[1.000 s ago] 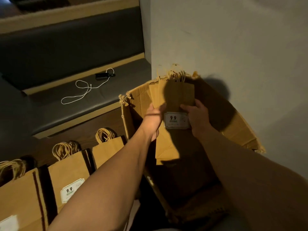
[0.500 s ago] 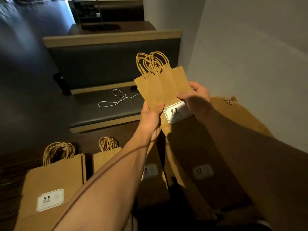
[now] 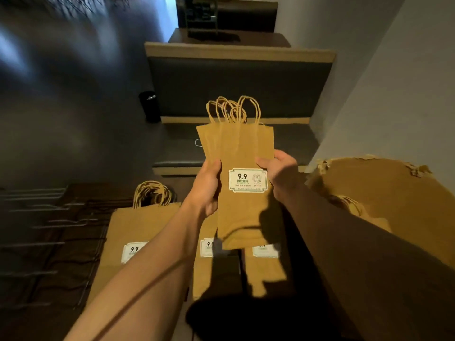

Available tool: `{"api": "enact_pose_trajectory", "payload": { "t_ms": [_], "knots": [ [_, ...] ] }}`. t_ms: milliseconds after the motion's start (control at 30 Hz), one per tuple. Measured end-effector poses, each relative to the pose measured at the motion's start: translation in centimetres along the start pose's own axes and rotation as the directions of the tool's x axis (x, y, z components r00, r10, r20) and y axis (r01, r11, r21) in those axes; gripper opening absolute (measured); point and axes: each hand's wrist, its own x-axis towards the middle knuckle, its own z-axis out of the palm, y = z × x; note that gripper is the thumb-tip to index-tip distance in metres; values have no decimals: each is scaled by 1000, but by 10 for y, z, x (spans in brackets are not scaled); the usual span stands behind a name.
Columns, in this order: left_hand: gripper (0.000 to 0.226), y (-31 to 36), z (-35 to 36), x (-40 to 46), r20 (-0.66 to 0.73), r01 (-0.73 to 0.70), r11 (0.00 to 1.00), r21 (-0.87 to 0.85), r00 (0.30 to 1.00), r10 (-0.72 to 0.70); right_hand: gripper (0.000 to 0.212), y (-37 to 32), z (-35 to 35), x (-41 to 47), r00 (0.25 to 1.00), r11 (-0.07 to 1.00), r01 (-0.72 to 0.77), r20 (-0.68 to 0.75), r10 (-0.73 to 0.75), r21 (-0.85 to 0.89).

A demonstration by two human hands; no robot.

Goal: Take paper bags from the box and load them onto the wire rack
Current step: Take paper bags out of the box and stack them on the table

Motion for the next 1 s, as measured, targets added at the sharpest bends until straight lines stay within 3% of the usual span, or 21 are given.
{"api": "enact_pose_trajectory", "payload": {
  "t_ms": [100, 200, 367, 467, 600, 700, 800, 933, 1000],
  "knots": [
    [20, -11, -44, -7, -87, -19, 995, 103, 996, 28, 12, 35, 17, -5, 987, 988, -129, 84, 136, -86],
    [14, -20, -81, -18, -163, 25, 996, 87, 987, -10, 14, 65, 30, -10, 980, 978, -163, 97, 176, -130],
    [30, -27, -130, -27, -172, 122, 989, 86, 979, -106, 24, 89, 41, -12, 960, 961, -277, 32, 277, -12],
    [19, -24, -141, -30, -267, 80, 997, 6, 961, -76, 24, 86, 37, -11, 948, 945, -319, 36, 317, 69],
    [30, -27, -150, -23, -314, 61, 996, 59, 949, -40, 36, 90, 35, -12, 938, 930, -344, 104, 332, 130],
    [33, -33, -141, -22, -317, 95, 989, 111, 947, -56, 39, 98, 46, -17, 908, 910, -404, 162, 387, 91],
    [27, -33, -134, -24, -285, 143, 988, 50, 951, -123, 28, 99, 48, -18, 903, 908, -416, 135, 407, 43],
    [20, -33, -141, -26, -216, 193, 979, 64, 961, -176, 31, 103, 41, -14, 910, 908, -407, 128, 394, 99],
    [29, -34, -144, -29, -171, 238, 966, 106, 961, -218, 33, 105, 40, -14, 902, 896, -426, 131, 411, 126]
  ]
}}
